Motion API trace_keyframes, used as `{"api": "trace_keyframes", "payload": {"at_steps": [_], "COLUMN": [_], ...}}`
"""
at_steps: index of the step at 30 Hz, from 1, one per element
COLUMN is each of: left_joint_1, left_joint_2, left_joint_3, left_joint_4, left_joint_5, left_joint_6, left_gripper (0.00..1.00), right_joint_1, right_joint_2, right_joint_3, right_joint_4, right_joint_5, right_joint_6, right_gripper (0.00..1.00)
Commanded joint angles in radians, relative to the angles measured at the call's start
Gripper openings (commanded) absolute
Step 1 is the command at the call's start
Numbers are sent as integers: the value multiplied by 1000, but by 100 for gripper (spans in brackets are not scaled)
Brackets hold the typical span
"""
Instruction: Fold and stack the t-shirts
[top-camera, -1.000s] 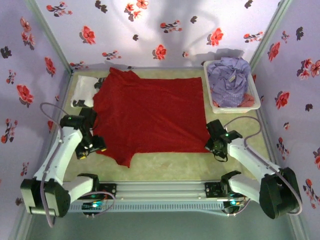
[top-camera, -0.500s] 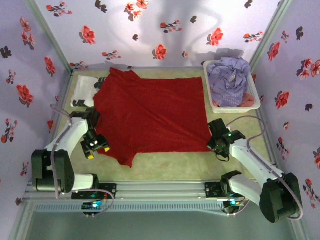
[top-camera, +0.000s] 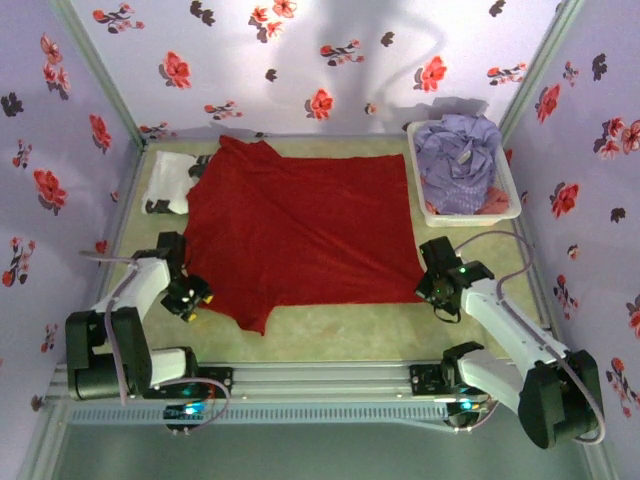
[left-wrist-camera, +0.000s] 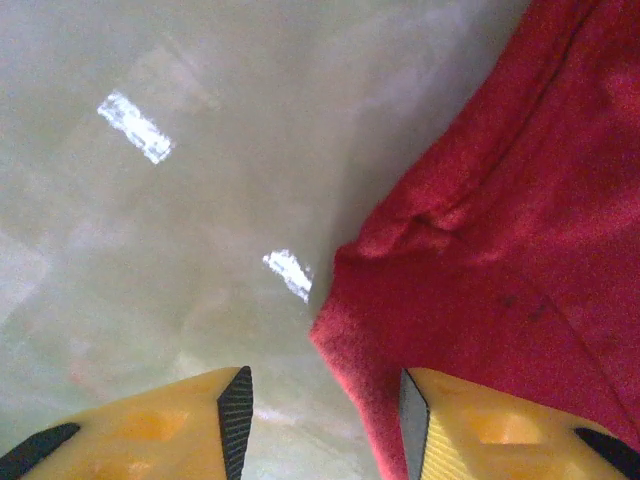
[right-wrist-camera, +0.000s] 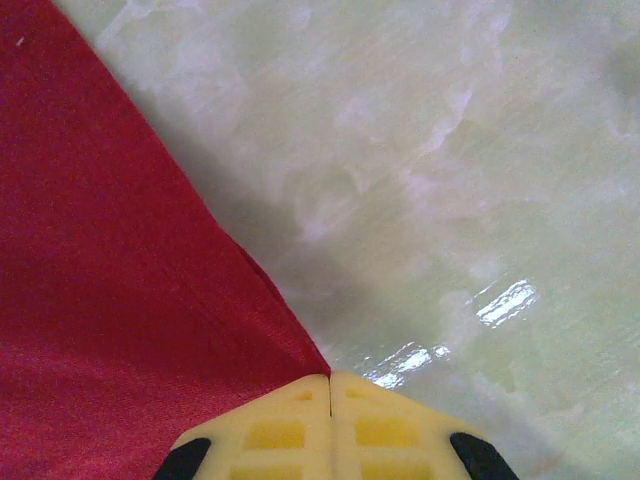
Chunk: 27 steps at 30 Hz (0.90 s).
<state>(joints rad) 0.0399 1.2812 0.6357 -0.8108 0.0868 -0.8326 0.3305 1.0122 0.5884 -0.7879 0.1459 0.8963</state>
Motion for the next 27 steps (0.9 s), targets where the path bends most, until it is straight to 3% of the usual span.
{"api": "trace_keyframes", "payload": {"at_steps": [1,7,13,19,27], "left_joint_1": [11,11,11,12,-1], "left_joint_2": [1,-19,-96,-329,-617], "left_joint_3": [-30,-63,-82,-77,25], "left_joint_4": [58,77,59,-39,-277], "left_joint_5": [-19,-6,-32,-102,-263], "left_joint_6": [7,15,36,-64,-218], "left_gripper": [45,28,0,0,0], "right_joint_1": [-11,-16,-16,-15,-7], "right_joint_2": [-18,-47,-110,-246,-329], "right_joint_3": [21,17,15,-58,-79], "right_joint_4": [-53,-76,-140,-188,-196], "right_joint_5": [12,21,36,-58,-134], "right_joint_6": [-22,-24,3,127,152], "right_gripper": [0,0,0,0,0]}}
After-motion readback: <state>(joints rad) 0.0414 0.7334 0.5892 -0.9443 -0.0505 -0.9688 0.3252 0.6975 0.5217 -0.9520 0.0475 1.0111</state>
